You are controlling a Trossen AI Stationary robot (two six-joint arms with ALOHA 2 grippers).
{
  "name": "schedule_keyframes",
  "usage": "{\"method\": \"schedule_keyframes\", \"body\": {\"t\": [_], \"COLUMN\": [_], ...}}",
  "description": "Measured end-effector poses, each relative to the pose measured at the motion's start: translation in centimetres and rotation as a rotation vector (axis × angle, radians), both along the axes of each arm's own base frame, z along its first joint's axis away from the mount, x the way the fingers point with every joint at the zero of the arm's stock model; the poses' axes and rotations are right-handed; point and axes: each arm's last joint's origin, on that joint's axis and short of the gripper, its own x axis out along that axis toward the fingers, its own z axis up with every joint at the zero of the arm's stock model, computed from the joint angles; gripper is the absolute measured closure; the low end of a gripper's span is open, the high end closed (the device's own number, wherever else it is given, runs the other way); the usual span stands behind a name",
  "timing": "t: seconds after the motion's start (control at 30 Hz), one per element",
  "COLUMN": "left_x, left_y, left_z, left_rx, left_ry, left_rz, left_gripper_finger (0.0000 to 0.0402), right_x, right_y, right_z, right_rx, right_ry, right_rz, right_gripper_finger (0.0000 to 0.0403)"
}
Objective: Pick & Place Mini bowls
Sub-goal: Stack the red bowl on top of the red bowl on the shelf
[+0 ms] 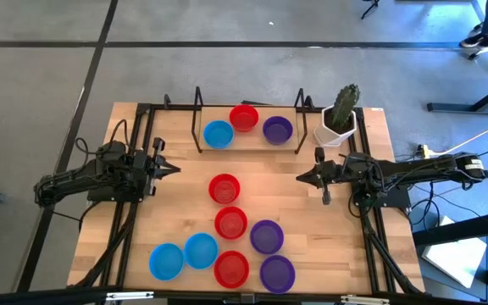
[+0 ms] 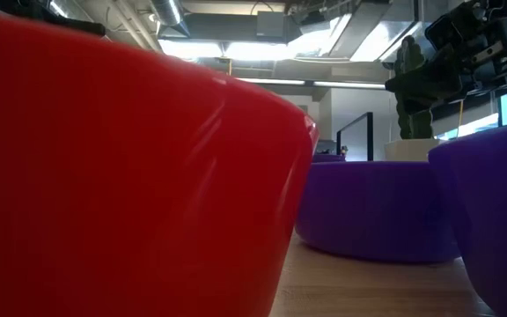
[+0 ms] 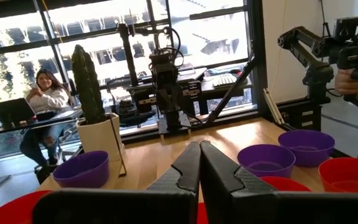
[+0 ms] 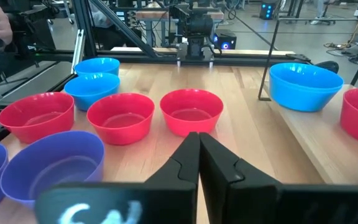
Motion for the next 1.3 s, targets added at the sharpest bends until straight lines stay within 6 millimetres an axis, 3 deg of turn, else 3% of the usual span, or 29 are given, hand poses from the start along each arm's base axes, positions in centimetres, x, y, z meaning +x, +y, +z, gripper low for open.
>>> {"method": "schedule_keyframes", "body": {"t": [0.83,1.3], "left_x": [0.0,0.0], "left_y": [0.0,0.1], "left_z": [0.0,0.0], "left_rx": [0.0,0.006], "left_ry": [0.0,-0.002], "left_rz": [0.0,0.02], "left_gripper_finger": [0.0396,0.0394], "right_x": [0.1,2.4], "right_y": [0.0,1.4], "right_z": [0.4,0.9], "right_rx": [0.033,-0.016], "right_ry": [-0.039,-0.076], "right_rz": [-0.003,0.087], "right_gripper_finger": [0.0393,0.0393]}}
